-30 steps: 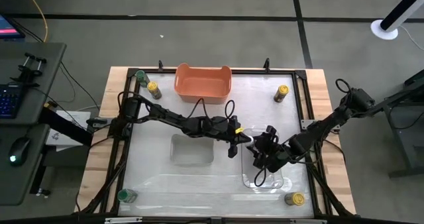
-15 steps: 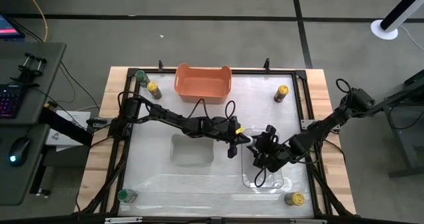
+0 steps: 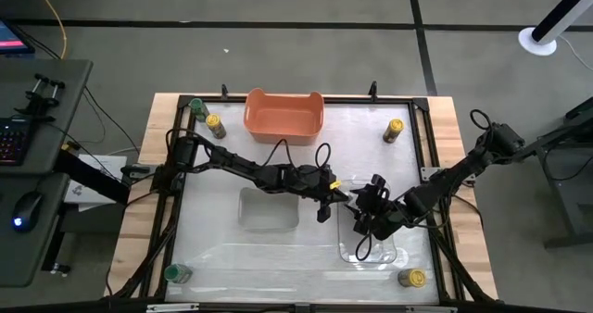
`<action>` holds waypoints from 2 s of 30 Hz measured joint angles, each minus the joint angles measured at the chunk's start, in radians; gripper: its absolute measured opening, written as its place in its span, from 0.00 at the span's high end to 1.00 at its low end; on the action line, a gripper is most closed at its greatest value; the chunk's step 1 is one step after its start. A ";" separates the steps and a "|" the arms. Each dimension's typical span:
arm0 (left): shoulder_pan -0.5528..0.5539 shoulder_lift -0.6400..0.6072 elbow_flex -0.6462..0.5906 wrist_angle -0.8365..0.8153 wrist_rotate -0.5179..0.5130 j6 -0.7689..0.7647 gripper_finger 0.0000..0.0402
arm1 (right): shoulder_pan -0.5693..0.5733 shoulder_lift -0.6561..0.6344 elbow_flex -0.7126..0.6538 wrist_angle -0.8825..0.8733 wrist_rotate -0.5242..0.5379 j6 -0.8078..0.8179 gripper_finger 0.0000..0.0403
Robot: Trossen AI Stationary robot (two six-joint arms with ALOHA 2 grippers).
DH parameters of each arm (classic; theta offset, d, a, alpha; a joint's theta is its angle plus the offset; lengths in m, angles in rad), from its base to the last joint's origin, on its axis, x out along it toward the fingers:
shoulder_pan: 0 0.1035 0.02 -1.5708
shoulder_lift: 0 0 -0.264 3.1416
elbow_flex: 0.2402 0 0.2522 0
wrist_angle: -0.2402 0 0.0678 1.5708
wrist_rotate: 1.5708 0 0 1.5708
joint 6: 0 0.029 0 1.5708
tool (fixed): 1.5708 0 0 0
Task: Sort spices by type
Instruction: Put the white seasoning bottle into the transparent bin
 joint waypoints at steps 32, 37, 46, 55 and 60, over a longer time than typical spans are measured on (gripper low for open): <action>0.121 -0.475 -0.229 -0.285 0.100 0.002 1.00 | -0.272 0.086 0.240 -0.469 -0.598 0.442 0.46; 0.097 -0.489 -0.268 -0.259 0.101 -0.009 1.00 | -0.292 0.145 0.241 -0.484 -0.650 0.472 0.46; 0.097 -0.488 -0.272 -0.232 0.100 -0.008 1.00 | -0.308 0.179 0.243 -0.501 -0.670 0.531 0.46; 0.108 -0.488 -0.272 -0.231 0.098 -0.019 1.00 | -0.308 0.216 0.244 -0.509 -0.704 0.525 0.46; 0.107 -0.488 -0.272 -0.230 0.098 -0.025 1.00 | -0.308 0.219 0.244 -0.508 -0.707 0.547 0.46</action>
